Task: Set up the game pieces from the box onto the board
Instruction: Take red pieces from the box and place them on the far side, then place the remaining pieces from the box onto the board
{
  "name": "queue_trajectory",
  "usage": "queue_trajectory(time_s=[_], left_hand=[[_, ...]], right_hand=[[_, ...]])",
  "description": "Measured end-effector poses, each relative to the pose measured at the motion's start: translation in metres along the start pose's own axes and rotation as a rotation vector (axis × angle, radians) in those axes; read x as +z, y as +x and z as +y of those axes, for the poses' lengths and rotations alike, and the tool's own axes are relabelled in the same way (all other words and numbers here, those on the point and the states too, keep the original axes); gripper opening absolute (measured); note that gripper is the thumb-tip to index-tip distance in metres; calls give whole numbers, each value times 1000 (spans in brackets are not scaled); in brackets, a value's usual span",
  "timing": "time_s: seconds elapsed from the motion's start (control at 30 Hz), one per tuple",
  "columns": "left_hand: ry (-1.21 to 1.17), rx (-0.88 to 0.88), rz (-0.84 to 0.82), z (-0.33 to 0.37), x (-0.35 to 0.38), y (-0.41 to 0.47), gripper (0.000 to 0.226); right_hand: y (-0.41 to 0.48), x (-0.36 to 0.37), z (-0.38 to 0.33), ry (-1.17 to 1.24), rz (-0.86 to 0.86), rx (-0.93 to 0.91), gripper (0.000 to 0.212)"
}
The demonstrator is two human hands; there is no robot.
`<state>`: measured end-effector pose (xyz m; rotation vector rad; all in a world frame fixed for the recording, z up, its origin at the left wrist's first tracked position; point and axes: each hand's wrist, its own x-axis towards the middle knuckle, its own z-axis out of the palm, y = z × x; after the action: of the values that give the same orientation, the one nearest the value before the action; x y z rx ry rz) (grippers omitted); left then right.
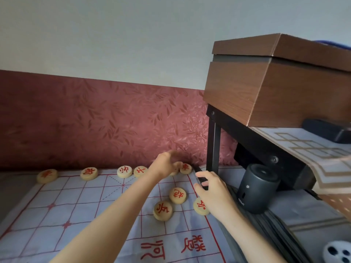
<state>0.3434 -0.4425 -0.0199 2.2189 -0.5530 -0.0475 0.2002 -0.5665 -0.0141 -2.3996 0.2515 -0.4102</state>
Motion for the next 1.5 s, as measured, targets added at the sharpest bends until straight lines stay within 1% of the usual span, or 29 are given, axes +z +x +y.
queue_trajectory(time_s=[0.13,0.23,0.33,0.5,0.6,0.7,0.83,0.97,1.1,1.23,1.33,1.43,1.5], left_hand=[[-39,16,96,4,-25,-20,38],[-63,36,137,9,-45,-41,31],[-48,22,138,4,-62,-63,28],[18,-5,111,-14,-90,-111,32],[65,-16,107,-25,-114,-142,31],[66,-71,131,-37,-138,-172,30],[99,-69,186,-48,-171,-217,27],[36,-131,235,-66,-210,-265,31],[52,-255,294,-96,-242,-311,29],[61,-357,360,-123,-259,-352,31],[94,-375,414,-141,-268,-374,38],[30,-416,514,-155,-279,-388,42],[38,-436,530,-159,-283,-395,45]], right_hand=[[-3,1,-18,40,-10,-4,33],[-9,6,-32,60,-44,-10,33],[-18,14,-49,75,-82,-11,34],[-31,29,-82,92,-165,-11,38],[-41,39,-97,89,-198,-5,42],[-51,48,-111,90,-234,-17,43],[-65,60,-137,102,-239,-76,41],[-81,78,-166,140,-270,-154,38],[-97,97,-191,135,-343,-189,39],[-114,119,-212,142,-421,-227,39],[-126,133,-227,138,-471,-259,38],[-135,147,-242,114,-516,-330,40],[-139,156,-254,89,-550,-391,45]])
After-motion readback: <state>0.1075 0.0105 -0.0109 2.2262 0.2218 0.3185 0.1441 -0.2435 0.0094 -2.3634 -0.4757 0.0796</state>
